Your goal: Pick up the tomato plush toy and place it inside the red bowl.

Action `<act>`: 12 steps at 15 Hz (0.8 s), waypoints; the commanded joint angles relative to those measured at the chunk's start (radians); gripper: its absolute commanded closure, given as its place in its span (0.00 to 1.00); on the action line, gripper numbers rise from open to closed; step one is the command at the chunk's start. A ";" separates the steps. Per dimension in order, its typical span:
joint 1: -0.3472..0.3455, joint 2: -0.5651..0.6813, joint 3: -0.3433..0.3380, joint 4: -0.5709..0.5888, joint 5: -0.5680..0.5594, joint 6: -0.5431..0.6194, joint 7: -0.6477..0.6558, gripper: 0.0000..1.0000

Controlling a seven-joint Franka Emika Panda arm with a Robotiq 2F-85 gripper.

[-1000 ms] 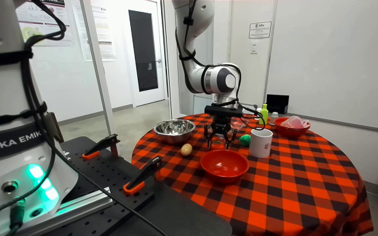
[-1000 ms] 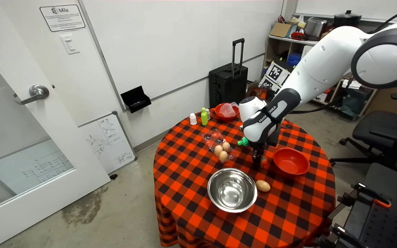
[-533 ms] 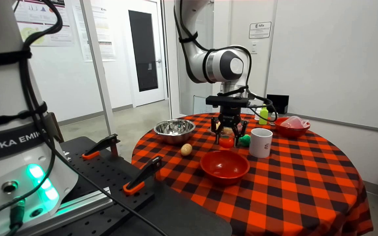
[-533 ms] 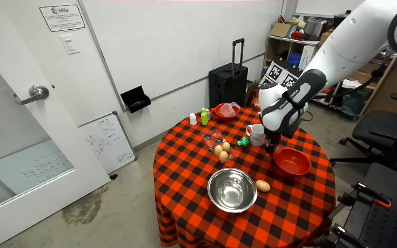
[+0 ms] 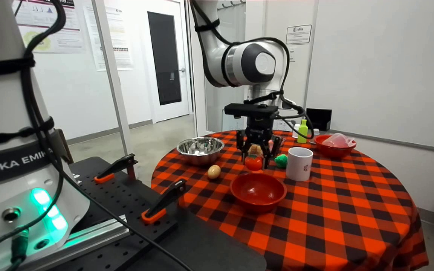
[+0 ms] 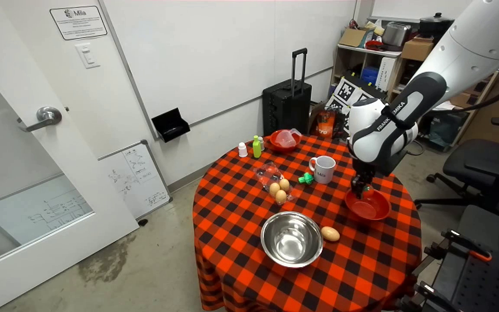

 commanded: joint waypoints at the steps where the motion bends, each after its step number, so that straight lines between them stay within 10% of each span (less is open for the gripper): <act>1: -0.025 0.004 0.010 -0.040 0.059 -0.010 0.008 0.61; 12: -0.065 0.181 0.029 0.056 0.142 0.018 0.010 0.61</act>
